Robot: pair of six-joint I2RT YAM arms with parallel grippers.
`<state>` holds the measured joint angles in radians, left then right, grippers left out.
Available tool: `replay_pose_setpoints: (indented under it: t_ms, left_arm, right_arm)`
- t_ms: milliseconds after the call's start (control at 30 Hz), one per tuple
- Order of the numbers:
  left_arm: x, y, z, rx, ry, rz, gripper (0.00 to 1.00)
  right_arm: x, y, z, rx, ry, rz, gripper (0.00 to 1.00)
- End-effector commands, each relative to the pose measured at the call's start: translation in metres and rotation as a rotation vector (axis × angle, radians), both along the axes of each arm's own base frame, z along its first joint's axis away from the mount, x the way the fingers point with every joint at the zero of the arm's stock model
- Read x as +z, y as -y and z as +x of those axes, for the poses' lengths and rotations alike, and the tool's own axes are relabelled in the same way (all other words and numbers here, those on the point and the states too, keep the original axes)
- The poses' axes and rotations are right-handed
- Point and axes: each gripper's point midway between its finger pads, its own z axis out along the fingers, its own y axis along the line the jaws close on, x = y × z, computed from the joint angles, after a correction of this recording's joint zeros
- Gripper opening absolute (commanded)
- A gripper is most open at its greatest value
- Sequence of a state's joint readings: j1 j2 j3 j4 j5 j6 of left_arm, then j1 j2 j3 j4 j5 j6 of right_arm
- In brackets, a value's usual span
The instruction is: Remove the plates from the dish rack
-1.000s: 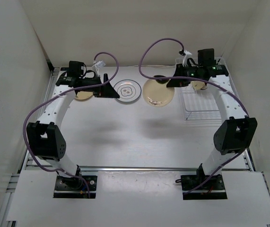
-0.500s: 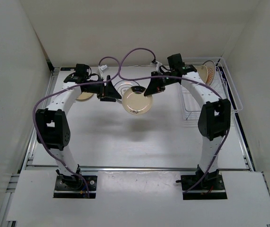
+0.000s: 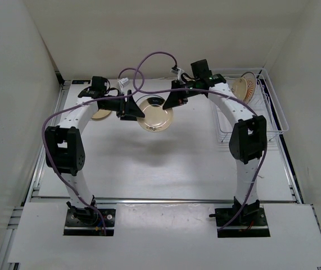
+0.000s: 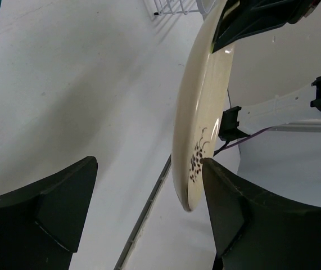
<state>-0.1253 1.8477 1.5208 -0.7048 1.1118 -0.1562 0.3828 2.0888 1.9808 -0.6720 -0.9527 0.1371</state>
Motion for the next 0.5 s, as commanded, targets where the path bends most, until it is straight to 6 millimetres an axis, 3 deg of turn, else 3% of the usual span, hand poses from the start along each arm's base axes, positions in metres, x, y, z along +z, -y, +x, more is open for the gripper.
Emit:
replay_pose_setpoints:
  t_ms: [0, 133, 167, 300, 467]
  left_arm:
    - [0.018, 0.000, 0.007, -0.013, 0.063, -0.035, 0.84]
    - [0.022, 0.002, 0.004, -0.036, 0.068, -0.061, 0.65]
    - [0.022, 0.002, 0.004, -0.036, 0.068, -0.061, 0.49]
    - [0.021, 0.001, 0.004, -0.032, 0.087, -0.051, 0.12]
    - [0.022, 0.001, -0.001, -0.032, 0.087, -0.051, 0.10]
  right_arm:
    - [0.026, -0.021, -0.003, 0.061, 0.051, 0.078, 0.00]
    - [0.025, -0.027, -0.002, 0.067, 0.049, 0.082, 0.00]
    - [0.025, -0.030, -0.005, 0.073, 0.040, 0.082, 0.00]
    - [0.024, -0.031, -0.003, 0.073, 0.040, 0.082, 0.00]
    - [0.024, -0.033, -0.005, 0.071, 0.063, 0.066, 0.00]
